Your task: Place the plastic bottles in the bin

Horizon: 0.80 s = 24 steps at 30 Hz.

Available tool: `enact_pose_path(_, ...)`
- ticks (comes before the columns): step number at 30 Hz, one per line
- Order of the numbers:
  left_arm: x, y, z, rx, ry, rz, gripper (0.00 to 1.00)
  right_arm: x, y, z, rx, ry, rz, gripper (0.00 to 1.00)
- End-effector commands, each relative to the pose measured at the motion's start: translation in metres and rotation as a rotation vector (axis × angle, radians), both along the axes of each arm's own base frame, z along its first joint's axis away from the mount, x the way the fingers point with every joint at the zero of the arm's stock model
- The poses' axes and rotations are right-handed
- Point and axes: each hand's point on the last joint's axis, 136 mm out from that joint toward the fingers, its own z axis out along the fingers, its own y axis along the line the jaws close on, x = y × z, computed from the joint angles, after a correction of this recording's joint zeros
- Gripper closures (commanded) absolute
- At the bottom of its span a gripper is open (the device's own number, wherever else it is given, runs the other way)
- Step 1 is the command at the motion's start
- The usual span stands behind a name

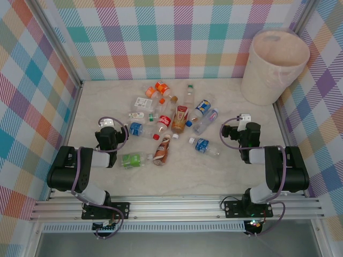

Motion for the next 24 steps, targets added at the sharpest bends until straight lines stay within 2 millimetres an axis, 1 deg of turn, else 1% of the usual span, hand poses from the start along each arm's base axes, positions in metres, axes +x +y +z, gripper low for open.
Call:
enact_pose_path(1, 0.0085, -0.0018, 0.0119, 0.015, -0.043, -0.002, 0.0, 0.0078, 0.0031, 0.0113, 0.021, -0.044, 0.011, 0.0)
enact_pose_path(24, 0.0083, -0.0017, 0.0132, 0.015, -0.048, -0.002, 0.0, 0.0074, 0.003, 0.012, 0.024, -0.048, 0.013, 0.0)
